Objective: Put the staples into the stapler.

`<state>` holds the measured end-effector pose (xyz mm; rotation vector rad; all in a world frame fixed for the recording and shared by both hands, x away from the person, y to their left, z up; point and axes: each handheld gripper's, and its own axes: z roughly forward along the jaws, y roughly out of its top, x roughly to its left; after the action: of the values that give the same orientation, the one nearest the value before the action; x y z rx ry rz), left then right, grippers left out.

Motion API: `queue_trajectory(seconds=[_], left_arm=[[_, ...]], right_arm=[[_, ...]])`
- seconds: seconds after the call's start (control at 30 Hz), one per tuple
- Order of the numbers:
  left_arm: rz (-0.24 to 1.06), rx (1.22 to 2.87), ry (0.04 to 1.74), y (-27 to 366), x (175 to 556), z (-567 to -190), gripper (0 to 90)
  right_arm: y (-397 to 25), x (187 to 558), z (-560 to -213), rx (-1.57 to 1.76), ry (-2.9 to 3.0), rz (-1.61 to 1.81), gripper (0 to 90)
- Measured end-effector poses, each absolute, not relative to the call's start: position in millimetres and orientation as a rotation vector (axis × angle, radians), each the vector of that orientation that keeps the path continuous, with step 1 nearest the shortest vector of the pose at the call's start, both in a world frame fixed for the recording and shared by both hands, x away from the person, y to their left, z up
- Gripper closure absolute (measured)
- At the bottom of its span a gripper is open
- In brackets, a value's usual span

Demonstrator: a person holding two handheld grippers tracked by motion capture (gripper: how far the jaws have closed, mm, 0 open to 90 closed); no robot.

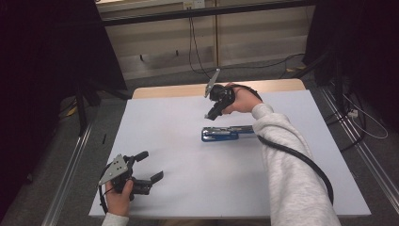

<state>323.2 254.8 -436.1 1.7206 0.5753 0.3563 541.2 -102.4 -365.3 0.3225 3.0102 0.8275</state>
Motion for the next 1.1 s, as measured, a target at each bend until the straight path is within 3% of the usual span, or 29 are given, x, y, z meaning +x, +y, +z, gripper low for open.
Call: queue_trajectory(seconds=[1.1], left_arm=[[0.378, 1.722, 0.565, 255, 324, -435, 4.2]], right_arm=[[-99, 533, -380, 0.310, 3.036, 0.838, 78.4]])
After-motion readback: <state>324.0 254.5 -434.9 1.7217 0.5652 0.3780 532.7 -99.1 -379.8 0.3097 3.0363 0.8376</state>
